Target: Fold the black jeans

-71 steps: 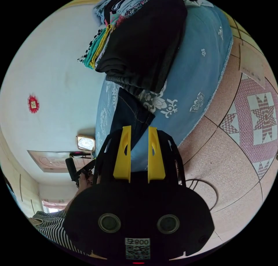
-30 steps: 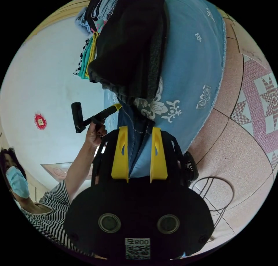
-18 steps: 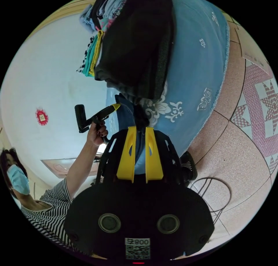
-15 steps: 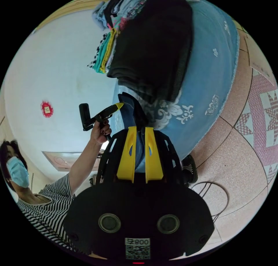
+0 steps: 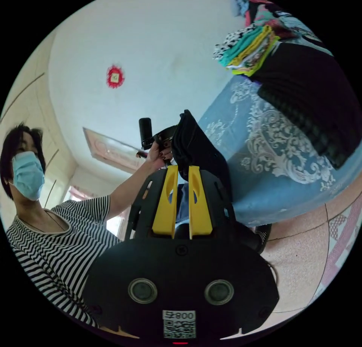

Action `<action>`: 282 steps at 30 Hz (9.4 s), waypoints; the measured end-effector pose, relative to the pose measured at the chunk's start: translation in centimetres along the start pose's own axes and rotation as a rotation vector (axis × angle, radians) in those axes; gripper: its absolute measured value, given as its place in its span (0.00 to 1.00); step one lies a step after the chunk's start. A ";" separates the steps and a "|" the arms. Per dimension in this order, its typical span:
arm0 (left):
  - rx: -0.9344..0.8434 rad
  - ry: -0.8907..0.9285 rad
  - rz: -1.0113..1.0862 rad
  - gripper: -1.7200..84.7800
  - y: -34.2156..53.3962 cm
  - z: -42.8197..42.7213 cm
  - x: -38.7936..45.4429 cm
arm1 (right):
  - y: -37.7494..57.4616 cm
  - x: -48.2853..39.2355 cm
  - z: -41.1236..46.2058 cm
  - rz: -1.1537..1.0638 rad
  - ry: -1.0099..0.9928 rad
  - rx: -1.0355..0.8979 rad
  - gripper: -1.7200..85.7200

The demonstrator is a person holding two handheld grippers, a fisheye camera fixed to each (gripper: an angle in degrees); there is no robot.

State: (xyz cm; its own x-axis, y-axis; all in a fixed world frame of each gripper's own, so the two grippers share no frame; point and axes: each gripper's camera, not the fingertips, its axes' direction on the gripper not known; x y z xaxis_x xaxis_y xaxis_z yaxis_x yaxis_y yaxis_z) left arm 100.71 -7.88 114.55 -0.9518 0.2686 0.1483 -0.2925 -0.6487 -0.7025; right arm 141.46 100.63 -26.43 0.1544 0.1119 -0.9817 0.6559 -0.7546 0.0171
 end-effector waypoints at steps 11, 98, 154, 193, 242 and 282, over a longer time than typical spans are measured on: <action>0.101 -0.028 -0.152 0.03 20.3 -16.7 -5.3 | -4.4 -13.7 15.2 -0.194 -0.064 -0.404 0.07; 0.018 -0.314 -0.723 0.03 56.1 -24.2 14.4 | -23.8 -20.9 30.5 -0.315 0.538 -0.788 0.02; 0.000 -0.450 -0.386 0.05 33.2 -19.5 41.9 | -33.8 -6.2 24.7 0.260 -0.070 -0.634 0.09; 0.664 -0.397 -0.616 0.03 77.6 -65.9 49.5 | -39.0 -59.8 26.9 -0.030 -0.180 -0.668 0.08; 0.925 -0.668 -1.110 0.02 119.1 -89.6 40.0 | -19.8 -107.2 43.3 -1.011 0.151 -1.152 0.03; 0.695 -0.634 -1.167 0.02 112.9 -74.2 35.6 | -20.8 -100.9 36.3 -0.858 0.252 -1.165 0.02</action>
State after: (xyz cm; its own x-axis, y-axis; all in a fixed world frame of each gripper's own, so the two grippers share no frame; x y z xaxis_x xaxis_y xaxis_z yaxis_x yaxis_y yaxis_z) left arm 40.70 -18.68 -11.13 0.0143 0.6329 0.7741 -0.7067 -0.5413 0.4556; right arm 85.35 81.57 65.35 -0.5400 0.4471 -0.7131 0.8046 0.5230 -0.2813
